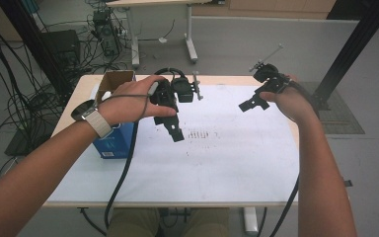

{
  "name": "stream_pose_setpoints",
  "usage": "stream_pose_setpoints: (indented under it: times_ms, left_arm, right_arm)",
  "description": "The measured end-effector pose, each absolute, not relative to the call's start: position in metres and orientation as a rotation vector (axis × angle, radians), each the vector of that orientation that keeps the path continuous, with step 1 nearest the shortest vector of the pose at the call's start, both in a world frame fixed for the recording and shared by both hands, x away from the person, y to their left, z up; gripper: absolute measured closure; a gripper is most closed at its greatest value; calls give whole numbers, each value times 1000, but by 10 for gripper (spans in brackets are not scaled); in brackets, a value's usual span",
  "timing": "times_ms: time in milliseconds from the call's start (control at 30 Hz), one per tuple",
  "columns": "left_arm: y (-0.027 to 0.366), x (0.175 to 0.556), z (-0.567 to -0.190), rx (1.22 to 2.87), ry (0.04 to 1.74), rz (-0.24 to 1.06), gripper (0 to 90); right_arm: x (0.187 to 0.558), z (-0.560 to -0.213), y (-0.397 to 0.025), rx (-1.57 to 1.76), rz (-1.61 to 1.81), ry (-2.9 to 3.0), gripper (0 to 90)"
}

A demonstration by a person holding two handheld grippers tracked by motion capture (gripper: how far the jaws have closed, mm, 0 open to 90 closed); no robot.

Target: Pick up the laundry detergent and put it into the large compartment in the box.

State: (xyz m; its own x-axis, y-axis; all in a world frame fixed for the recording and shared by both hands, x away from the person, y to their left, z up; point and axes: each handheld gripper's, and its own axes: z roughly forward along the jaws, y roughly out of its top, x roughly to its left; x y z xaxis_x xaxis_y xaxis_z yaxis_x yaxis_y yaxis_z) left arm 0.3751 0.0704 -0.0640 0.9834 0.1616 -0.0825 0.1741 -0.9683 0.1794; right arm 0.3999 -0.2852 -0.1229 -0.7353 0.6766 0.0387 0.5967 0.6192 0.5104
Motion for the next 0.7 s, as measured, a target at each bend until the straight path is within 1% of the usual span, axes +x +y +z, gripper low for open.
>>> stream_pose_setpoints:
  times_ms: [700]
  left_arm:
    - [58, 374, -75, 2966, 176, -102, 59]
  right_arm:
    - [403, -128, -286, 1081, 771, 2680, 83]
